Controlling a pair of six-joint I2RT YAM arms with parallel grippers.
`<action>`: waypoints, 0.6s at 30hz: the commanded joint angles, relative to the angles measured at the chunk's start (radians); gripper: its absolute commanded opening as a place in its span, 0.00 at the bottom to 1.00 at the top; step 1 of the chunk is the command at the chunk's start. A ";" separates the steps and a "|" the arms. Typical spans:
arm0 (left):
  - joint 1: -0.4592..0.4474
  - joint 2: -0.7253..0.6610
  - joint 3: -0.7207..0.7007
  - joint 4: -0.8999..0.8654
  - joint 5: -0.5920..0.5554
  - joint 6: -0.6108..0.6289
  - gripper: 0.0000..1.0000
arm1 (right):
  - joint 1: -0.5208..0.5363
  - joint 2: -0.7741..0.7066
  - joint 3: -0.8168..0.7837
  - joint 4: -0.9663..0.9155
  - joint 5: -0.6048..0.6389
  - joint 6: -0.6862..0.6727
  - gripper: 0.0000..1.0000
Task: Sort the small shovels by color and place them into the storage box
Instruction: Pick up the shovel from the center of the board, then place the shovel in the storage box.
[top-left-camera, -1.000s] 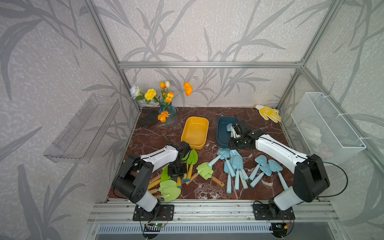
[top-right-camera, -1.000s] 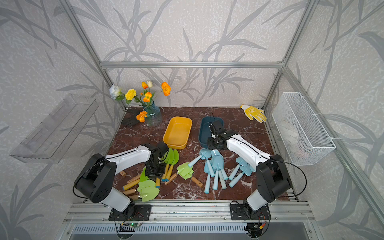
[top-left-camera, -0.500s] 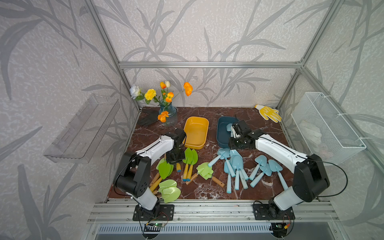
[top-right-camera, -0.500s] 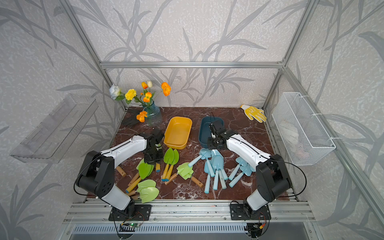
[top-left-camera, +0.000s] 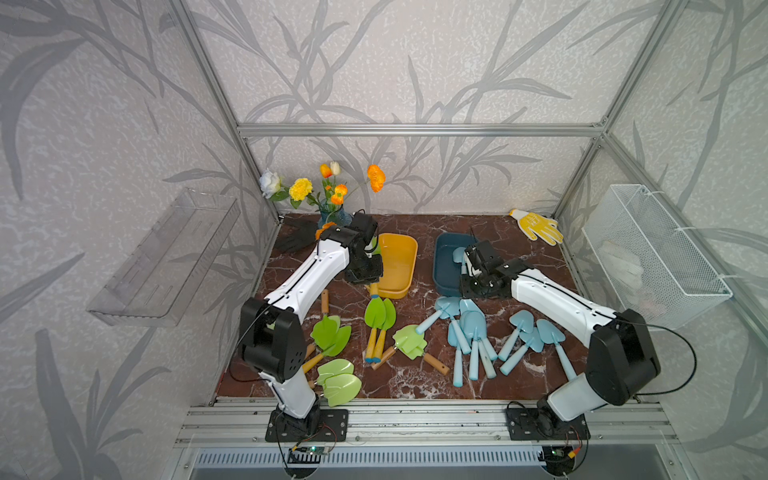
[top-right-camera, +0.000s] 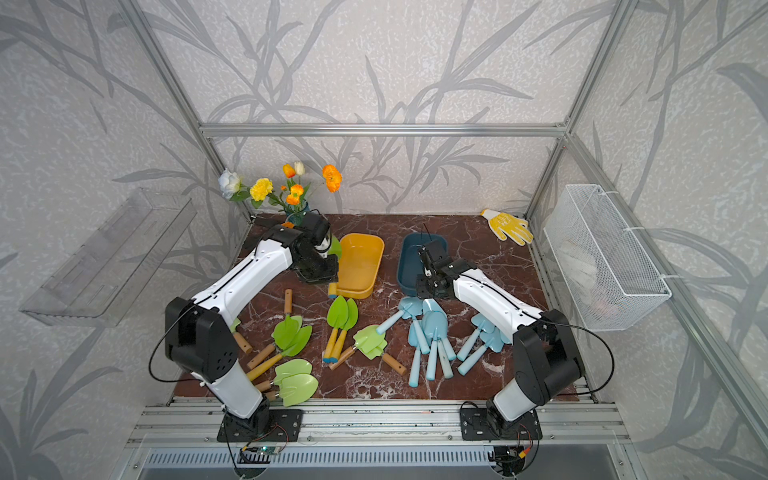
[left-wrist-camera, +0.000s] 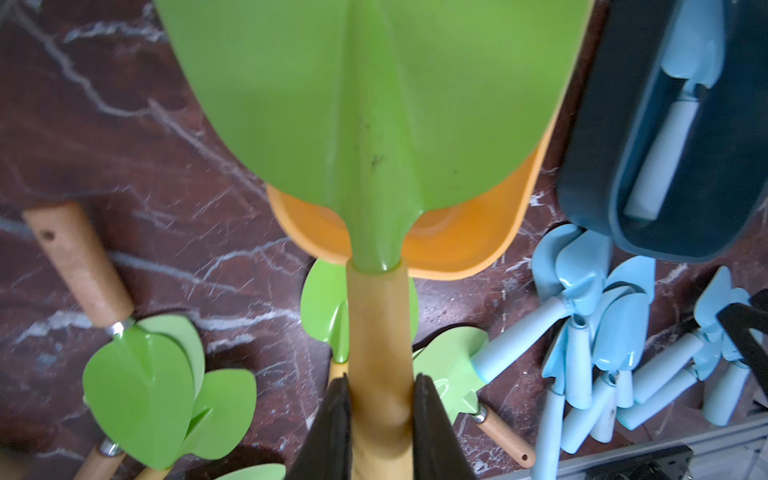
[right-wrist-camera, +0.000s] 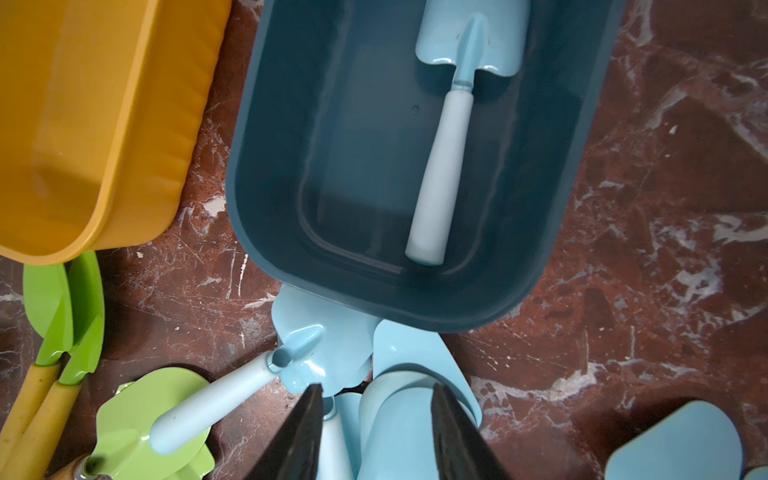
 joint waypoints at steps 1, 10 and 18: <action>-0.010 0.160 0.126 -0.042 0.060 0.105 0.00 | 0.003 -0.056 0.010 -0.032 0.040 0.002 0.44; -0.015 0.462 0.436 -0.030 -0.015 0.119 0.00 | -0.007 -0.141 -0.039 -0.068 0.071 0.011 0.44; -0.050 0.569 0.512 -0.085 0.044 0.092 0.00 | -0.019 -0.200 -0.081 -0.092 0.105 0.020 0.44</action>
